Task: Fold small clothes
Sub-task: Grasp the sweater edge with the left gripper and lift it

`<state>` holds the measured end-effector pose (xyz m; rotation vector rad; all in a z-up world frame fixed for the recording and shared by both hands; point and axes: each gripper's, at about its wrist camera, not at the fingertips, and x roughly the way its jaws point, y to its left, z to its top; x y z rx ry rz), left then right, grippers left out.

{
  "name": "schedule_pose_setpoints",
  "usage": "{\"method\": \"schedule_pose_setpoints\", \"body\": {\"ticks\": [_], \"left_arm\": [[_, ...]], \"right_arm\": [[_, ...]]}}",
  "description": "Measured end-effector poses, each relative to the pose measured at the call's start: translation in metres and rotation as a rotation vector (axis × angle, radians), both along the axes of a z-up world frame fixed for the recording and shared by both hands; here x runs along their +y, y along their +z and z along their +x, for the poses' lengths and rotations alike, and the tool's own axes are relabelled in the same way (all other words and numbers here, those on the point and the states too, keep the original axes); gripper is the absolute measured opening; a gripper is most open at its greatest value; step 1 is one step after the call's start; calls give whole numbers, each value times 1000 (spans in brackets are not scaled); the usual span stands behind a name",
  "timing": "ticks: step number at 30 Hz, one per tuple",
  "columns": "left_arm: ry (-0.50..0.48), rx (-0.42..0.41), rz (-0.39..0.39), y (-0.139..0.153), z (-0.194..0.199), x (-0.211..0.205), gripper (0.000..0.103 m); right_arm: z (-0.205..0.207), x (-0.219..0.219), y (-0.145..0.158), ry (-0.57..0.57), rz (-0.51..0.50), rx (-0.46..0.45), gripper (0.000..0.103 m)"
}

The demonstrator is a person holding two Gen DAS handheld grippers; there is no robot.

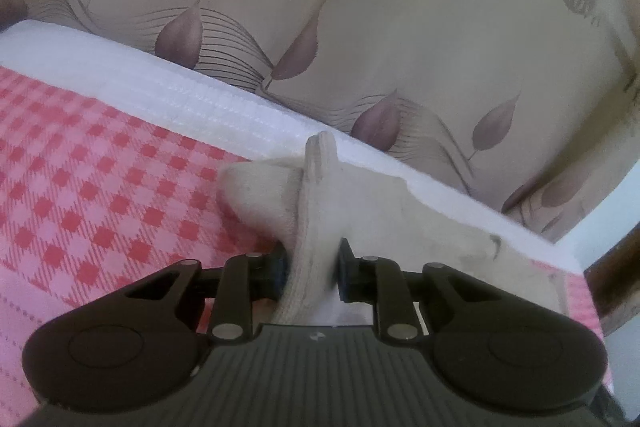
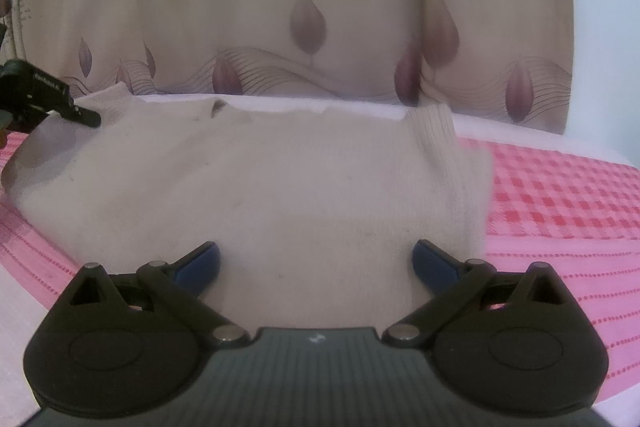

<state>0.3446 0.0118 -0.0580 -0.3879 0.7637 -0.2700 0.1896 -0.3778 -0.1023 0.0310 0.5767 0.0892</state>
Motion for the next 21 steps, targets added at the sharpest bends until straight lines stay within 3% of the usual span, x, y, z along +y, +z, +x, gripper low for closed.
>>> {"method": "schedule_pose_setpoints", "body": {"ticks": [9, 21], "left_arm": [[33, 40, -37, 23, -15, -27, 22], [77, 116, -183, 22, -34, -69, 20]], "right_arm": [[0, 1, 1, -5, 12, -7, 103], [-3, -4, 3, 5, 38, -20, 103]]}}
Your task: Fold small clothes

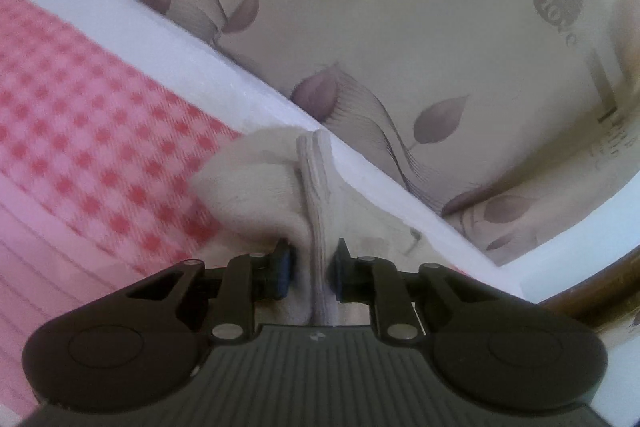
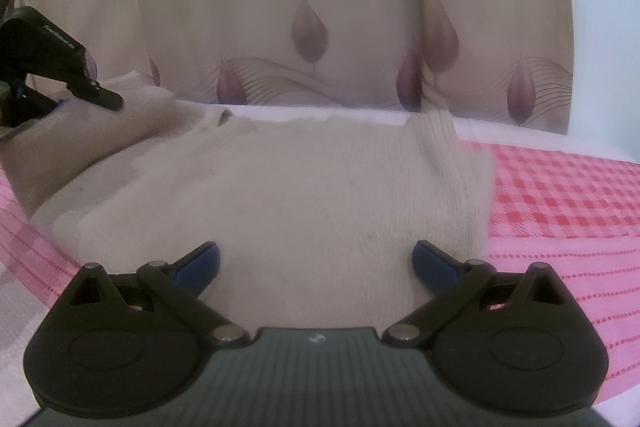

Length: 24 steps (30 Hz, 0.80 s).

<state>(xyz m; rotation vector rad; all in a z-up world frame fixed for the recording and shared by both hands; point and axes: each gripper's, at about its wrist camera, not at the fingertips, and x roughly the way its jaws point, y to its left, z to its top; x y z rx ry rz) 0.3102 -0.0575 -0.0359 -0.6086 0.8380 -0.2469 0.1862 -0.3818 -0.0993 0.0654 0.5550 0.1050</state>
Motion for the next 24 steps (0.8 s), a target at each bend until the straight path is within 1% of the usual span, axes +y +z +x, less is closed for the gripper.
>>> {"method": "schedule_pose_setpoints", "body": {"ticks": [7, 15, 17, 21, 22, 24], "left_arm": [[4, 33, -57, -10, -5, -19, 20], [-12, 33, -94, -18, -6, -28, 20], [-30, 34, -100, -19, -4, -30, 20], [-114, 34, -123, -24, 4, -32, 22], [-138, 41, -133, -26, 7, -32, 23], [-161, 48, -171, -30, 9, -30, 35]], "right_arm": [[-1, -1, 2, 3, 9, -5, 103], [-1, -1, 3, 3, 13, -9, 103], [-2, 0, 3, 2, 14, -11, 103], [-2, 0, 3, 2, 15, -12, 103], [-2, -1, 3, 2, 15, -12, 103], [-2, 0, 3, 1, 15, -12, 103]]}}
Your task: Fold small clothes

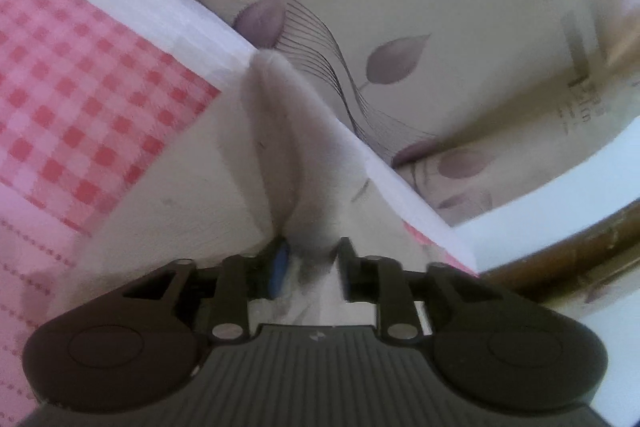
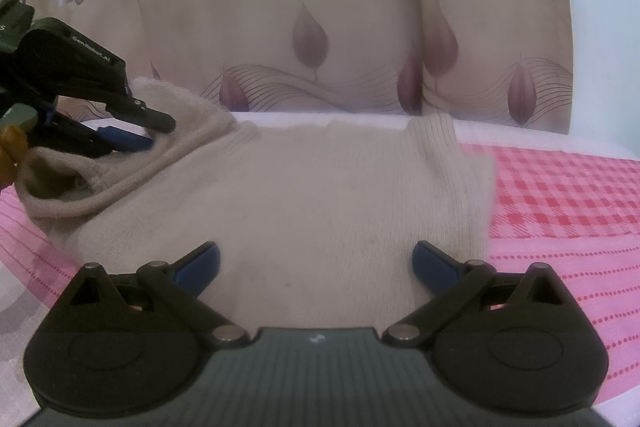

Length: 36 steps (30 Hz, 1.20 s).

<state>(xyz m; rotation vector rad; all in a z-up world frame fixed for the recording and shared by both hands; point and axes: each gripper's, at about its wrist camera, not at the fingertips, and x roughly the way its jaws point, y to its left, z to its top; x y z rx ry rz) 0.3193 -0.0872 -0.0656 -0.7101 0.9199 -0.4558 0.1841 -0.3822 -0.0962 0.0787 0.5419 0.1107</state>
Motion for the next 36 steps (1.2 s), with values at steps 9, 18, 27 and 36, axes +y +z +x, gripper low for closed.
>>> {"method": "schedule_pose_setpoints", "body": {"ticks": [9, 18, 27, 36], "left_arm": [[-117, -104, -234, 6, -9, 13, 64], [-19, -385, -244, 13, -60, 82, 73], [-148, -464, -173, -33, -85, 76, 69], [-233, -453, -203, -59, -90, 66, 68]], "right_arm": [[0, 0, 0, 0, -1, 0, 103], [0, -1, 0, 2, -9, 2, 103], [-10, -32, 24, 125, 432, -82, 103], [69, -4, 31, 281, 865, 37, 101]]}}
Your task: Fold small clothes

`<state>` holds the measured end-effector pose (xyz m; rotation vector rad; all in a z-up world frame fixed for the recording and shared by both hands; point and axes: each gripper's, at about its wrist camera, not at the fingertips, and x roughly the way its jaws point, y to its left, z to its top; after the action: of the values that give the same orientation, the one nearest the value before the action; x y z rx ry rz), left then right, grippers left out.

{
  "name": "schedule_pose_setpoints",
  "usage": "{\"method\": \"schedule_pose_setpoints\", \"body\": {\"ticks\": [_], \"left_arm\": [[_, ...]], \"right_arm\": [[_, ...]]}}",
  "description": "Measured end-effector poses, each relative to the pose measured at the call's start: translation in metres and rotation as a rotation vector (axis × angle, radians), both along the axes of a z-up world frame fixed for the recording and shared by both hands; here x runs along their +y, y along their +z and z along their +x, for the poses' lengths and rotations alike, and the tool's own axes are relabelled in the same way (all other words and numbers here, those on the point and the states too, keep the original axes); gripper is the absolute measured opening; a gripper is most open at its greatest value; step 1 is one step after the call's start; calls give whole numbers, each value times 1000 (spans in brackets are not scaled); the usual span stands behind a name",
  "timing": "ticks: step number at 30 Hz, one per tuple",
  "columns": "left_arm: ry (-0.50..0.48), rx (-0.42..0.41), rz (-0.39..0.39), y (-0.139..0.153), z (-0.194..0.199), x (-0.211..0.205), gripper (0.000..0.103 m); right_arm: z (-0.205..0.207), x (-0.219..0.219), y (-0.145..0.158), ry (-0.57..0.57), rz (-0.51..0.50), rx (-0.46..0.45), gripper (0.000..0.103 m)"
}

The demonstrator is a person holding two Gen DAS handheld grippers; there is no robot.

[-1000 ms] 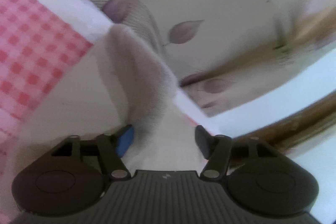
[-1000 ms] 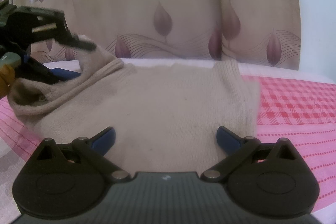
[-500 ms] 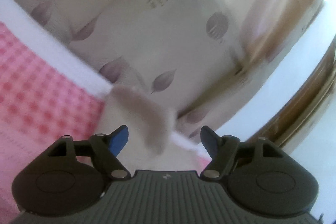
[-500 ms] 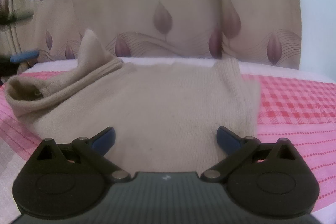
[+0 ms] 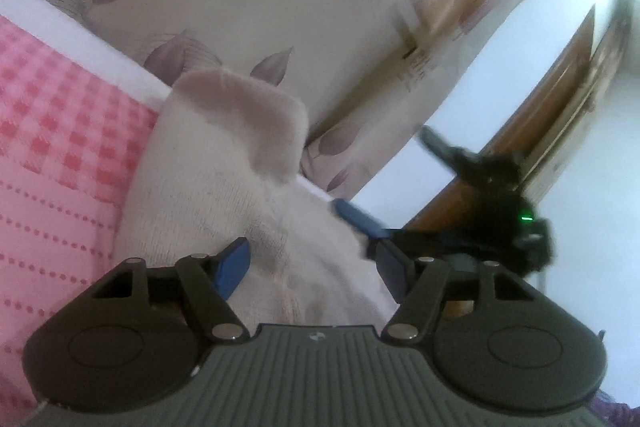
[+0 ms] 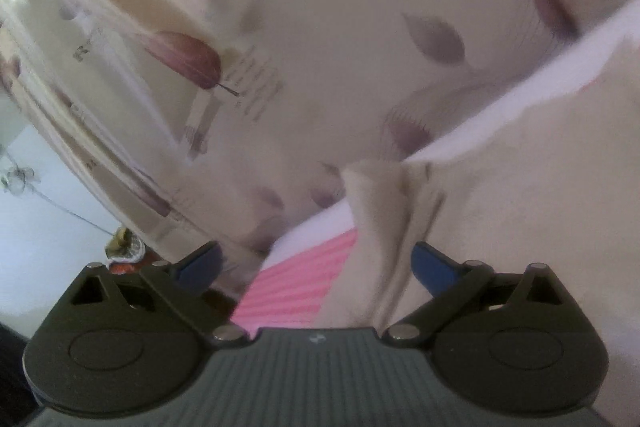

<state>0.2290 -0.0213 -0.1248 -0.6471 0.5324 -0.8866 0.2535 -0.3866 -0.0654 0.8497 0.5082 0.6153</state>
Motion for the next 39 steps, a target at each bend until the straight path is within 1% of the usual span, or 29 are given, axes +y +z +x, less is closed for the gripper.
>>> {"method": "schedule_pose_setpoints", "body": {"ticks": [3, 5, 6, 7, 8, 10, 12, 14, 15, 16, 17, 18, 19, 21, 24, 26, 29, 30, 31, 32, 33, 35, 37, 39], "left_arm": [[-4, 23, -27, -3, 4, 5, 68], [-9, 17, -25, -1, 4, 4, 70], [-12, 12, -22, 0, 4, 4, 70], [-15, 8, -20, 0, 3, 4, 72], [-9, 5, 5, 1, 3, 4, 73], [-11, 8, 0, 1, 5, 4, 73], [-15, 13, -8, 0, 6, 4, 74], [-15, 14, -7, 0, 7, 4, 75], [-13, 13, -6, 0, 6, 4, 76], [-10, 11, -6, 1, 5, 5, 77], [-5, 11, -9, 1, 4, 6, 79], [1, 13, -15, 1, 4, 7, 79], [7, 19, -25, 0, 5, 8, 79], [21, 32, -51, 0, 6, 13, 79], [43, 46, -85, -1, 9, 18, 79], [65, 45, -99, 0, 9, 22, 79], [116, 39, -120, 0, 7, 29, 81], [140, 39, -129, 0, 6, 33, 81], [167, 45, -143, 0, 6, 37, 83], [195, 56, -161, -2, 6, 41, 86], [222, 71, -173, -3, 6, 45, 89], [275, 104, -188, -7, 7, 51, 91], [279, 138, -204, -11, 10, 53, 91], [276, 143, -188, -11, 9, 51, 91]], "right_arm": [[22, 11, -11, 22, 30, 43, 93], [32, 20, -18, 15, 0, 85, 90], [35, 23, -20, 6, -23, 101, 87], [35, 25, -22, 6, -33, 107, 87], [36, 26, -26, 4, -37, 120, 87], [38, 28, -32, -11, -38, 149, 86], [39, 30, -35, -6, -26, 143, 86], [43, 36, -34, 4, -42, 139, 85], [46, 40, -33, 11, -56, 133, 74], [50, 46, -31, 21, -76, 129, 54], [52, 52, -30, 29, -113, 132, 47], [54, 59, -29, 29, -164, 130, 39], [56, 65, -29, 30, -198, 135, 34], [60, 72, -36, 30, -230, 149, 33], [65, 69, -38, 31, -217, 165, 33], [66, 67, -39, 31, -193, 180, 36], [64, 72, -35, 29, -251, 152, 36], [62, 75, -34, 23, -275, 133, 32], [59, 77, -32, 13, -299, 109, 22], [56, 78, -29, 6, -316, 83, 18], [54, 77, -25, 0, -315, 63, 17], [50, 72, -16, -19, -308, 28, 16], [47, 63, -7, -37, -320, 7, 16], [42, 50, 2, -52, -329, -2, 16]]}}
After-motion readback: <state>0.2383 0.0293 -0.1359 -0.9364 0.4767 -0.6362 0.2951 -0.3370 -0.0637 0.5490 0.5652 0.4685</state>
